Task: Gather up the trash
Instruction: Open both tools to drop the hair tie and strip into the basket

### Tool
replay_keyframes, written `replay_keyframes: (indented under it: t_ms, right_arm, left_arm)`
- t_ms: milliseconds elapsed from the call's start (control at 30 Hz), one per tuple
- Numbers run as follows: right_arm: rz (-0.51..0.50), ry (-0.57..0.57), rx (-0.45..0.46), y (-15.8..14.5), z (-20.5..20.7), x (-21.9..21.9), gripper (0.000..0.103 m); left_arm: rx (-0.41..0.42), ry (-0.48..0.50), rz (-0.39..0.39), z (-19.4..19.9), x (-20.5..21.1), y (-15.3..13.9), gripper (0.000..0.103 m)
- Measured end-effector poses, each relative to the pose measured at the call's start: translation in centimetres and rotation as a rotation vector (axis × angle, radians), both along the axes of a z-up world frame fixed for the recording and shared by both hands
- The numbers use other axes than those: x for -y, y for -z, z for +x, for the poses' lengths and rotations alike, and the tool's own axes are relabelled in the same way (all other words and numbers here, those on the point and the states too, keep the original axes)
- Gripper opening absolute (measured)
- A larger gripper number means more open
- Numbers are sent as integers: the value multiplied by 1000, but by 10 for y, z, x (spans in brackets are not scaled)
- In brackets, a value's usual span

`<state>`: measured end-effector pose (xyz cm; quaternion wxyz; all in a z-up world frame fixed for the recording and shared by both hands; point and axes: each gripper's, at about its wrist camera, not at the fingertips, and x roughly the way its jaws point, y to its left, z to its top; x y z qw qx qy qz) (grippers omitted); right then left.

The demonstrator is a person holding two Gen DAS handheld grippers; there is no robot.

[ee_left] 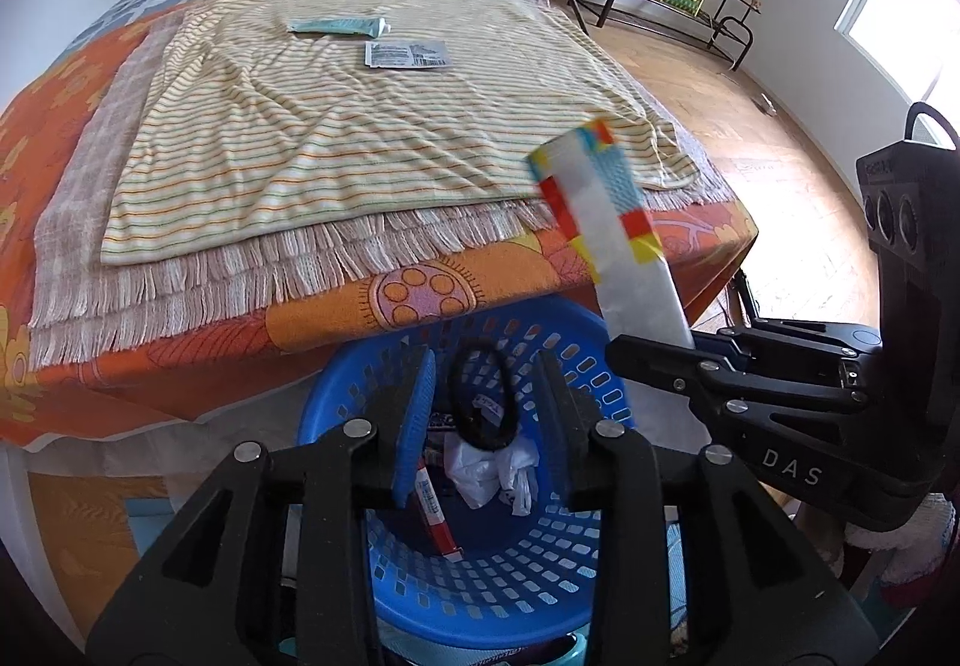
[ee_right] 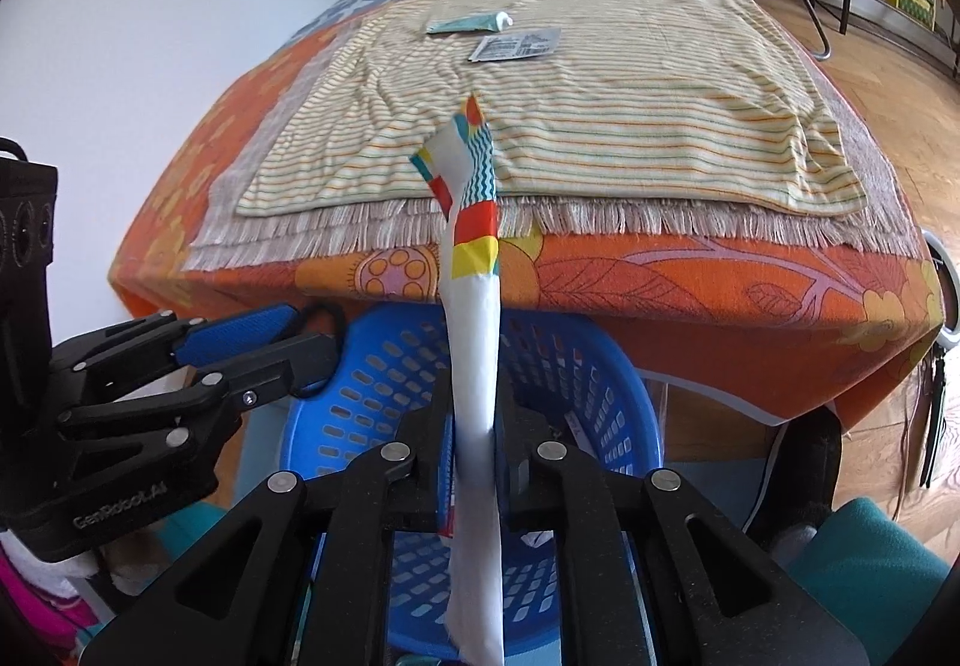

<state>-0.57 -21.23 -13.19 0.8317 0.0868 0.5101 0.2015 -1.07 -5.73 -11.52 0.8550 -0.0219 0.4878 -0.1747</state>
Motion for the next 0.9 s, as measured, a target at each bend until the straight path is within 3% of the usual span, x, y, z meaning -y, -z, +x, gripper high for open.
replay_keyframes:
  t_ms: [133,200,233,333,467,533,600,733,800,900]
  right_arm:
    - [-4,3,-6,1,0,0,20]
    - [-7,3,-7,1,0,0,35]
    - [-8,5,-6,1,0,-1,37]
    - [-11,9,-6,1,0,-1,39]
    - [-15,20,-10,2,1,1,39]
    - [-17,25,-13,2,1,2,40]
    - [-21,32,-14,2,2,4,52]
    - [-20,53,-10,1,4,8,56]
    - [-24,66,-17,1,6,10,65]
    - [-5,84,-34,2,10,15,69]
  left_arm:
    - [-6,-5,-1,1,-1,1,34]
    - [-12,-7,0,1,-1,1,34]
    - [-14,-7,1,1,-1,2,35]
    - [-14,-11,2,1,-2,2,48]
    - [-10,-21,3,1,-3,1,50]
    - [-17,-28,3,1,-4,2,57]
    - [-17,-38,1,1,-6,2,61]
    - [-29,-56,-1,3,-10,1,65]
    - [-45,-72,-27,4,-14,1,66]
    - [-54,-90,-56,7,-19,-3,66]
